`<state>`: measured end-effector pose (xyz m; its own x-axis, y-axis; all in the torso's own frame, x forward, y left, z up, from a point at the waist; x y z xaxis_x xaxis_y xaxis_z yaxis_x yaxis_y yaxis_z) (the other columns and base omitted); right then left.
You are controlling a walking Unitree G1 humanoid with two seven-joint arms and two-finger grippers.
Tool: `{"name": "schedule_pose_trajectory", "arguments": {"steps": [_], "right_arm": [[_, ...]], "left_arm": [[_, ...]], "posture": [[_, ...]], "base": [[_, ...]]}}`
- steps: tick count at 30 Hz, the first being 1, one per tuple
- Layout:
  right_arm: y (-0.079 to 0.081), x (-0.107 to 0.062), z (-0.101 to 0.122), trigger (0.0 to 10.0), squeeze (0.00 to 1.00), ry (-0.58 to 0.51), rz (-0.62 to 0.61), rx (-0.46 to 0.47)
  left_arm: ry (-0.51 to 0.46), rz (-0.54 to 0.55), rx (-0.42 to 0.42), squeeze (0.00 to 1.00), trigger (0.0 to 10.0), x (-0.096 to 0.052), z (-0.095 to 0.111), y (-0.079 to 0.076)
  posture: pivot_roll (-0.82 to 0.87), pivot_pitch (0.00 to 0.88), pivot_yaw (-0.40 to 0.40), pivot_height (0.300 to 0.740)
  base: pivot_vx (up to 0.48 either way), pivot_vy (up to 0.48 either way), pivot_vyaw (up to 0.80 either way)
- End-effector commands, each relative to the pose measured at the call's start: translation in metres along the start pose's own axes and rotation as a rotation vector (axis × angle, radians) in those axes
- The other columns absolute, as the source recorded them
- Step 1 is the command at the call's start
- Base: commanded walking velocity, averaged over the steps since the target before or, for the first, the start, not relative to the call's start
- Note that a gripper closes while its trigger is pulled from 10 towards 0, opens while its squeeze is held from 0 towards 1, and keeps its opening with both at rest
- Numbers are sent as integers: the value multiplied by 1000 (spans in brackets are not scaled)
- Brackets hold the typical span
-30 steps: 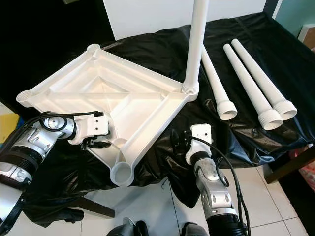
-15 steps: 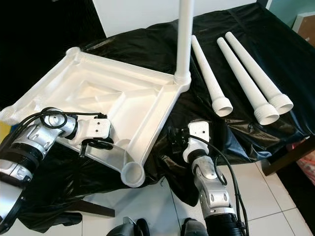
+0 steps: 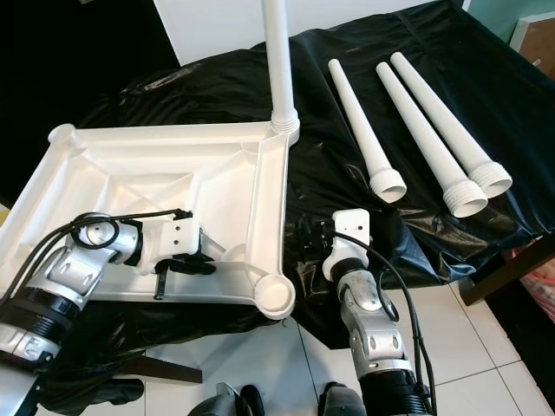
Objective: Building children table
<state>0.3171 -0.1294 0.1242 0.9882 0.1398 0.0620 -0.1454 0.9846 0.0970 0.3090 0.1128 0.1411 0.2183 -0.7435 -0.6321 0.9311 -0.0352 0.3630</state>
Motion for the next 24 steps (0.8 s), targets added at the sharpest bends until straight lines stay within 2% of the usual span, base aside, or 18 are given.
{"name": "schedule_pose_trajectory", "arguments": {"steps": [1,4,6,7,8,9,14,16,17,22,24], "right_arm": [[0,-3,-18,10000,0,74,-10,16],[1,-1,-17,10000,0,72,-4,16],[2,2,-17,10000,0,70,5,16],[2,2,-17,10000,0,70,5,16],[3,3,-17,10000,0,69,10,17],[5,4,-17,10000,0,68,16,18],[6,5,-17,10000,0,66,20,18],[9,8,-16,10000,0,60,29,20],[10,9,-15,10000,0,57,31,21],[13,11,-10,10000,0,28,46,30],[13,12,-2,10000,0,-11,50,38]], "left_arm": [[-34,202,-46,0,0,11,5,1],[-47,199,-44,0,0,15,11,-6],[-40,202,-56,0,10000,13,11,-10],[-40,202,-56,0,10000,13,11,-10],[-32,206,-65,102,10000,12,11,-11],[-28,206,-76,1000,10000,10,11,-13],[-27,201,-87,1000,10000,9,11,-15],[-1,227,-87,1000,10000,3,7,-12],[15,243,-89,0,10000,1,5,-11],[23,269,-94,0,10000,-10,5,-7],[-4,287,-99,0,10000,-16,9,-4]], "posture": [[-64,140,111,740],[-61,139,107,740],[-46,128,98,740],[-46,128,98,740],[-46,128,98,740],[-37,120,94,740],[-37,120,94,740],[-31,107,87,740],[-31,107,87,740],[-28,93,79,740],[-27,90,74,740]], "base": [[0,0,0],[0,0,0],[0,0,0],[0,0,0],[0,0,0],[0,0,0],[0,0,0],[0,0,0],[0,0,0],[0,0,0],[0,0,0]]}}
Point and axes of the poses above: a point about 5 cm out from each wrist's last joint towards the gripper, its own x axis pointing out of the wrist towards the gripper, its own z axis along the axis of the wrist's last joint, y = z × x, the point moved 2 cm from there along x, pointing out of the wrist towards the gripper, and after that the axes turned 3 degrees about x, right-handed, at the moved point
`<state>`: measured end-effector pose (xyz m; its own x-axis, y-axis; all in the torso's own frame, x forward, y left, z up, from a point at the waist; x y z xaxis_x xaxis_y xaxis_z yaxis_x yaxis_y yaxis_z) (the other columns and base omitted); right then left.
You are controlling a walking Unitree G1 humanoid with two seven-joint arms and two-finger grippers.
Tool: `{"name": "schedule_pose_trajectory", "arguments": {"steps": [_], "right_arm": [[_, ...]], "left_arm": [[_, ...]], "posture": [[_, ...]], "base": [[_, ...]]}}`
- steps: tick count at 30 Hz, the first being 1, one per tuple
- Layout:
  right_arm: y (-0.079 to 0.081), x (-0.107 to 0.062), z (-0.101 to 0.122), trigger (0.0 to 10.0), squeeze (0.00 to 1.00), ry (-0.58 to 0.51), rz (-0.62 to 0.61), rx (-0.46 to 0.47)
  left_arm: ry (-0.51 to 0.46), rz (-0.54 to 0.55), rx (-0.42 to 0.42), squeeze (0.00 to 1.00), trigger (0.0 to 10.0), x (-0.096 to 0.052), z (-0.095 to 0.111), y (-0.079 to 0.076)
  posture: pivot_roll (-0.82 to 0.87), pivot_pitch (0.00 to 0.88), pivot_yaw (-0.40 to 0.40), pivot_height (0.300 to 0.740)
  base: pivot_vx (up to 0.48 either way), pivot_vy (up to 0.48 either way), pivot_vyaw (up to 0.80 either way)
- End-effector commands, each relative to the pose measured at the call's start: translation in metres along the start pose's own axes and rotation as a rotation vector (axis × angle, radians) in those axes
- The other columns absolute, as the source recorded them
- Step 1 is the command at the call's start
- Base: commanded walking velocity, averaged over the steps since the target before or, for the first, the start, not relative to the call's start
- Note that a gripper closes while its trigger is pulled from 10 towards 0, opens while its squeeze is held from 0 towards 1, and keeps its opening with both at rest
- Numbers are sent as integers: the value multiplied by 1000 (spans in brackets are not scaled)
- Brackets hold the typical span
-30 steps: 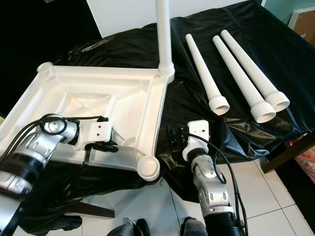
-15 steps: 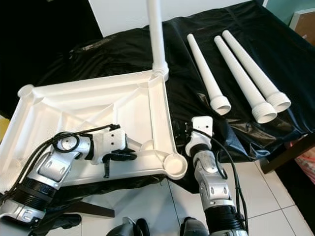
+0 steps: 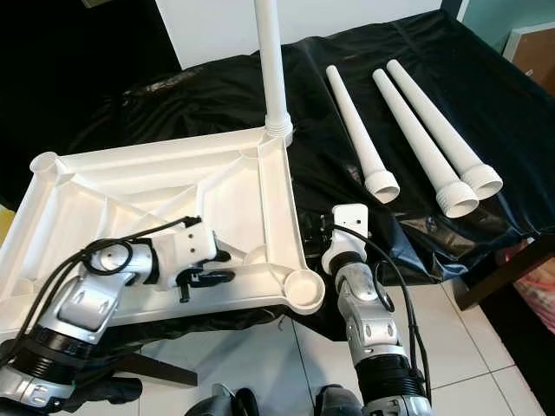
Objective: Building children table
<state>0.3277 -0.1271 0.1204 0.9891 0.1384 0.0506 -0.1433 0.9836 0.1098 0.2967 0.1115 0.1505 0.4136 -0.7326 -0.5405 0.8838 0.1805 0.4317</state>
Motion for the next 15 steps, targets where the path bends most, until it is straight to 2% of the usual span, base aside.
{"name": "schedule_pose_trajectory", "arguments": {"steps": [1,5,6,10,15], "right_arm": [[13,1,3,10000,0,-22,53,25],[7,8,35,10000,0,-168,28,39],[7,8,35,10000,0,-168,28,39],[-1,12,50,10000,0,-225,-13,46],[-7,14,56,10000,0,-239,-33,46]], "left_arm": [[2,71,-15,0,10000,-7,-2,5],[-136,168,-52,0,10000,-17,27,23],[-136,168,-52,0,10000,-17,27,23],[-242,189,-82,0,10000,-19,47,27],[-296,194,-96,0,10000,-19,56,27]], "posture": [[-27,90,74,740],[-28,70,59,740],[-28,70,59,740],[-30,63,51,740],[-31,59,42,740]], "base": [[0,0,0],[0,0,0],[0,0,0],[0,0,0],[0,0,0]]}}
Point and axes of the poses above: a point about 5 cm out from each wrist's last joint towards the gripper, its own x axis pointing out of the wrist towards the gripper, its own z axis along the axis of the wrist's last joint, y = z × x, the point moved 2 cm from there along x, pointing out of the wrist towards the gripper, and after that the axes turned 3 degrees about x, right-handed, at the moved point
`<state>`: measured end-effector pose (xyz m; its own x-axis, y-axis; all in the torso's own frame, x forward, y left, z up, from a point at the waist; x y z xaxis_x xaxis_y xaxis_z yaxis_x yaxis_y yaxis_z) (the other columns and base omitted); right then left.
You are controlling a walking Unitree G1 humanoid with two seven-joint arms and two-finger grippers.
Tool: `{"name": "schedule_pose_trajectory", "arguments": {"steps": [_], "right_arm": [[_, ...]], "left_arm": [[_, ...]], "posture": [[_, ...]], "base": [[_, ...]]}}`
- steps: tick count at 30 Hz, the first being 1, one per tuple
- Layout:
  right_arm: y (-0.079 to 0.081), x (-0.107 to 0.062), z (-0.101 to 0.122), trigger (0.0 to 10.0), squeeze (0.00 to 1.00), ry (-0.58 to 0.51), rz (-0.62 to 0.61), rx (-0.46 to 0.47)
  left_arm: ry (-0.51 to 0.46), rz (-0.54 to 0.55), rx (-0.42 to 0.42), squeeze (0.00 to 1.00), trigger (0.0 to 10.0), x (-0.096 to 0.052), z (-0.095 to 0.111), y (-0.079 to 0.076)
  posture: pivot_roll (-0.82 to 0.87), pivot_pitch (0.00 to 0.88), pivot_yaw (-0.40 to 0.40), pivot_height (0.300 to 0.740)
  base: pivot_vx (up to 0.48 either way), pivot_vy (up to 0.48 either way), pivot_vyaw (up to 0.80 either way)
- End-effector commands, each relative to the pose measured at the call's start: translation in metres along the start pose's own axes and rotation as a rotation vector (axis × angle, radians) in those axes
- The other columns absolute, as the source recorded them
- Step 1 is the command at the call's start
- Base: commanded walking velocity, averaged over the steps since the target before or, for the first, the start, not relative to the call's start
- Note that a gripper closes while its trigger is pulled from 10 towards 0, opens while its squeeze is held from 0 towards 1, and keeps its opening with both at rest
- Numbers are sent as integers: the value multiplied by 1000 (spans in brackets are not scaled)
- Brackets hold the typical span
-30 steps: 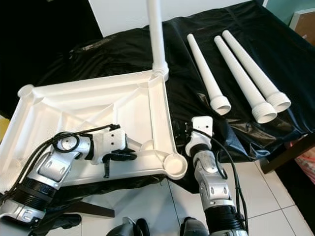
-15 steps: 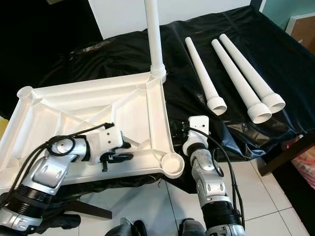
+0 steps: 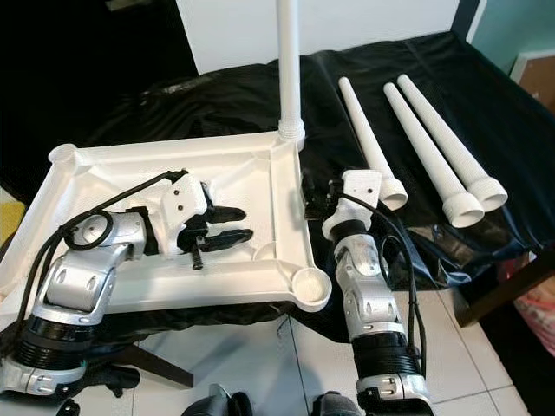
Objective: Building children table
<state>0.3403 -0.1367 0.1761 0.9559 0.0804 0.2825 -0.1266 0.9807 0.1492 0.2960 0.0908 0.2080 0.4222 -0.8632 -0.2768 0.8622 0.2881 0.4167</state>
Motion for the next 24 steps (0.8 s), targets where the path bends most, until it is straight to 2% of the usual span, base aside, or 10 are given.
{"name": "schedule_pose_trajectory", "arguments": {"steps": [1,4,8,9,11,14,16,21,22,24], "right_arm": [[-4,0,0,10000,0,6,-17,5],[-4,0,0,10000,0,6,-17,5],[-24,5,-5,10000,0,40,-101,-50],[-24,5,-5,10000,0,40,-101,-50],[-43,9,-4,10000,0,48,-188,-97],[-59,10,-3,10000,0,53,-261,-119],[-61,10,-3,10000,0,55,-269,-118],[-76,9,-1,10000,0,60,-336,-146],[-83,8,-1,10000,0,66,-367,-152],[-83,8,-1,10000,0,66,-367,-152]], "left_arm": [[-32,123,-23,0,10000,-1,4,7],[-32,123,-23,0,10000,-1,4,7],[-80,211,-26,0,10000,8,11,14],[-80,211,-26,0,10000,8,11,14],[-120,280,-78,0,10000,17,16,18],[-158,349,-137,0,10000,24,21,21],[-162,356,-141,0,10000,24,22,22],[-190,381,-167,0,10000,32,28,21],[-204,389,-183,0,10000,37,31,20],[-204,389,-183,0,10000,37,31,20]], "posture": [[-31,60,39,740],[-31,60,39,740],[-30,64,33,740],[-30,64,33,740],[-32,68,34,740],[-32,68,34,740],[-32,68,34,740],[-35,79,32,740],[-35,79,32,740],[-35,79,32,740]], "base": [[0,0,0],[0,0,0],[0,0,0],[0,0,0],[0,0,0],[0,0,0],[0,0,0],[0,0,0],[0,0,0],[0,0,0]]}}
Point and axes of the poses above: a point about 5 cm out from each wrist's last joint towards the gripper, its own x axis pointing out of the wrist towards the gripper, its own z axis along the axis of the wrist's last joint, y = z × x, the point moved 2 cm from there along x, pointing out of the wrist towards the gripper, and after that the axes turned 3 degrees about x, right-handed, at the moved point
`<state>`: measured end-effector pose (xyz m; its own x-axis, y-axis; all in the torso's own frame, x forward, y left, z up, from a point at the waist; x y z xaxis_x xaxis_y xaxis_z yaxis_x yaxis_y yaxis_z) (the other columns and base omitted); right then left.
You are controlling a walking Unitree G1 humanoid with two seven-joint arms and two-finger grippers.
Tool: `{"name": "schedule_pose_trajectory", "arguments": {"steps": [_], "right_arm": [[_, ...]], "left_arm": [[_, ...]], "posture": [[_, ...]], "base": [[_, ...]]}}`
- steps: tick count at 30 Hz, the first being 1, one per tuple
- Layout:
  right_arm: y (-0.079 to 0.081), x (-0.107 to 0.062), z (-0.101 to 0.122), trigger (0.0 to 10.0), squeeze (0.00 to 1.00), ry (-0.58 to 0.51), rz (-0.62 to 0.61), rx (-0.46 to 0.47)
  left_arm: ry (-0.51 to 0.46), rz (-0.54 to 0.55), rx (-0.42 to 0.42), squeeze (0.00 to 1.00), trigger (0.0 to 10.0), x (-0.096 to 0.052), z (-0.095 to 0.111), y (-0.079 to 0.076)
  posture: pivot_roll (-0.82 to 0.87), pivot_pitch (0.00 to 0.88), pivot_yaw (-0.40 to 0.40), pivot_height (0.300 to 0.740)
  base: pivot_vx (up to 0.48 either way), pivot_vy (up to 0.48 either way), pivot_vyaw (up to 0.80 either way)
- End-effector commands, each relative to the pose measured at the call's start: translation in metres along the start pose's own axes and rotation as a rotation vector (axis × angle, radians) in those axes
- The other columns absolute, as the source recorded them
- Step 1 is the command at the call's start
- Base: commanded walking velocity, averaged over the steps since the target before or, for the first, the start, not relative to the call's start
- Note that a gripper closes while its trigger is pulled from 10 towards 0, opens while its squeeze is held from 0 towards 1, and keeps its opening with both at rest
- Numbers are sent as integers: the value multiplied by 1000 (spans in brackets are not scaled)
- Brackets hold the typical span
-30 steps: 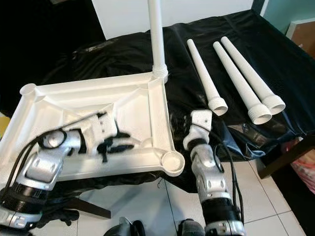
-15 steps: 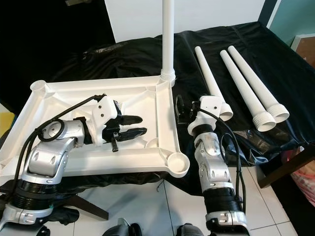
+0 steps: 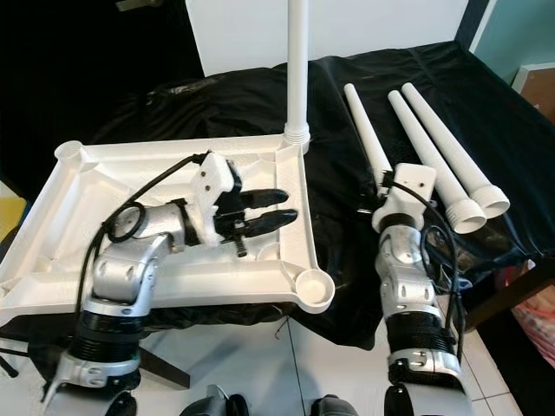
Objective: Building children table
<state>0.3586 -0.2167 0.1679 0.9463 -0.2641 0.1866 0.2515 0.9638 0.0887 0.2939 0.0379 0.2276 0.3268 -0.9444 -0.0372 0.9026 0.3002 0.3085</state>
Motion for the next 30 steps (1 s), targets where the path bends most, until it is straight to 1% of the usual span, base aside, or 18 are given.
{"name": "schedule_pose_trajectory", "arguments": {"steps": [1,3,4,5,6,9,11,13,14,18,20,22,25,27,30], "right_arm": [[-8,2,-5,10000,0,25,-33,-11],[-8,2,-5,10000,0,25,-33,-11],[-11,2,-9,10000,0,50,-31,-2],[-11,2,-9,10000,0,50,-31,-2],[-13,5,-13,10000,0,76,-25,11],[-14,7,-16,10000,0,99,-17,22],[-17,15,-18,10000,0,126,-16,22],[-18,17,-19,10000,0,133,-16,20],[-17,20,-20,10000,0,147,-6,19],[-16,24,-21,10000,0,174,17,20],[-14,27,-22,10000,0,190,31,29],[-13,29,-22,10000,0,199,35,35],[-8,31,-26,10000,0,233,75,41],[-8,31,-26,10000,0,233,75,41],[-2,33,-29,10000,0,255,99,43]], "left_arm": [[26,425,-21,0,10000,1,-2,26],[26,425,-21,0,10000,1,-2,26],[9,428,-27,0,10000,5,-1,24],[9,428,-27,0,10000,5,-1,24],[-7,427,-47,0,10000,9,1,21],[-18,423,-61,0,10000,11,2,18],[-24,412,-77,0,10000,15,3,14],[-25,409,-78,0,10000,16,4,12],[-23,410,-83,0,10000,16,4,12],[-20,418,-93,0,10000,15,5,12],[-8,429,-97,0,10000,13,4,11],[-3,434,-100,0,10000,12,3,10],[17,449,-104,0,10000,9,0,10],[17,449,-104,0,10000,9,0,10],[30,462,-103,0,10000,7,-1,10]], "posture": [[-37,86,34,740],[-37,86,34,740],[-40,92,41,740],[-40,92,41,740],[-42,99,47,740],[-40,108,50,740],[-30,128,56,740],[-28,130,57,740],[-18,149,60,740],[-8,164,62,740],[11,192,64,740],[11,192,64,740],[31,213,62,740],[31,213,62,740],[43,224,56,740]], "base": [[0,0,0],[0,0,0],[0,0,0],[0,0,0],[0,0,0],[0,0,0],[0,0,0],[0,0,0],[0,0,0],[0,0,0],[0,0,0],[0,0,0],[0,0,0],[0,0,0],[0,0,0]]}}
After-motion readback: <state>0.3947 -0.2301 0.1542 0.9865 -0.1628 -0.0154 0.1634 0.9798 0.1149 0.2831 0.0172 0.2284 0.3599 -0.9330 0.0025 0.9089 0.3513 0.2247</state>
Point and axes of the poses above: a point about 5 cm out from each wrist's last joint towards the gripper, its own x axis pointing out of the wrist towards the gripper, its own z axis along the axis of the wrist's last joint, y = z × x, the point moved 2 cm from there along x, pointing out of the wrist towards the gripper, and after that the axes turned 3 degrees about x, right-handed, at the moved point
